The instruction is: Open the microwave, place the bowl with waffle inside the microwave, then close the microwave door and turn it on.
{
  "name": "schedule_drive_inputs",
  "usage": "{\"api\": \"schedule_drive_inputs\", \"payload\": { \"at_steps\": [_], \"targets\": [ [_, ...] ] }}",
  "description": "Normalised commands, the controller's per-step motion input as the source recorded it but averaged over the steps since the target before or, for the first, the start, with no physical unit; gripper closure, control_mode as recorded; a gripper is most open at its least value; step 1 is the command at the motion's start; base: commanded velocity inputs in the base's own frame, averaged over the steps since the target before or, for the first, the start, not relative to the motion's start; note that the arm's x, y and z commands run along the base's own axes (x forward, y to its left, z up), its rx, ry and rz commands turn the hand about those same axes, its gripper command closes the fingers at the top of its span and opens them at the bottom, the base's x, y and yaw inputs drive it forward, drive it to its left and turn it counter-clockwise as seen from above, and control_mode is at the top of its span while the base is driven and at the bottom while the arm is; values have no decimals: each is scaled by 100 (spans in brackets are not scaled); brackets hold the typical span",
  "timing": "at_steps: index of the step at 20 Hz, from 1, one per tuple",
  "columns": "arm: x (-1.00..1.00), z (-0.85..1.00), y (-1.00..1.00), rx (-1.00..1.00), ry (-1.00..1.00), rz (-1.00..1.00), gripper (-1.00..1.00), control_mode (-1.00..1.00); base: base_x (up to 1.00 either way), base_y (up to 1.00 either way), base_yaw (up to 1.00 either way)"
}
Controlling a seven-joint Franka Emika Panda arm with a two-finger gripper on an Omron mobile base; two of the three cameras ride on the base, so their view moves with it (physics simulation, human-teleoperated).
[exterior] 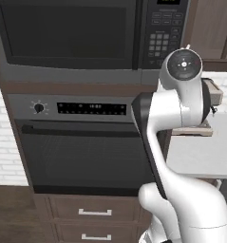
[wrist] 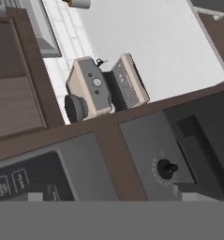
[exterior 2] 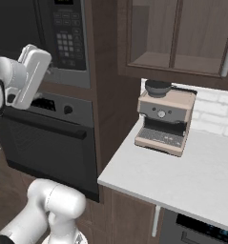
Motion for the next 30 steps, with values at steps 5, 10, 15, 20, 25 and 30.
{"api": "schedule_drive_inputs", "payload": {
  "at_steps": [5,10,15,20,25,30],
  "targets": [
    [8,0,-12,0,-9,0,-100,-100,0,0,0],
    [24,0,0,0,0,0,-100,-100,0,0,0],
    [38,0,2,0,0,0,-100,-100,0,0,0],
    [32,0,11,0,0,0,-100,-100,0,0,0],
    [32,-9,9,0,0,1,-100,-100,0,0,0],
    [25,-18,0,0,-1,4,-100,-100,0,0,0]
  ]
}}
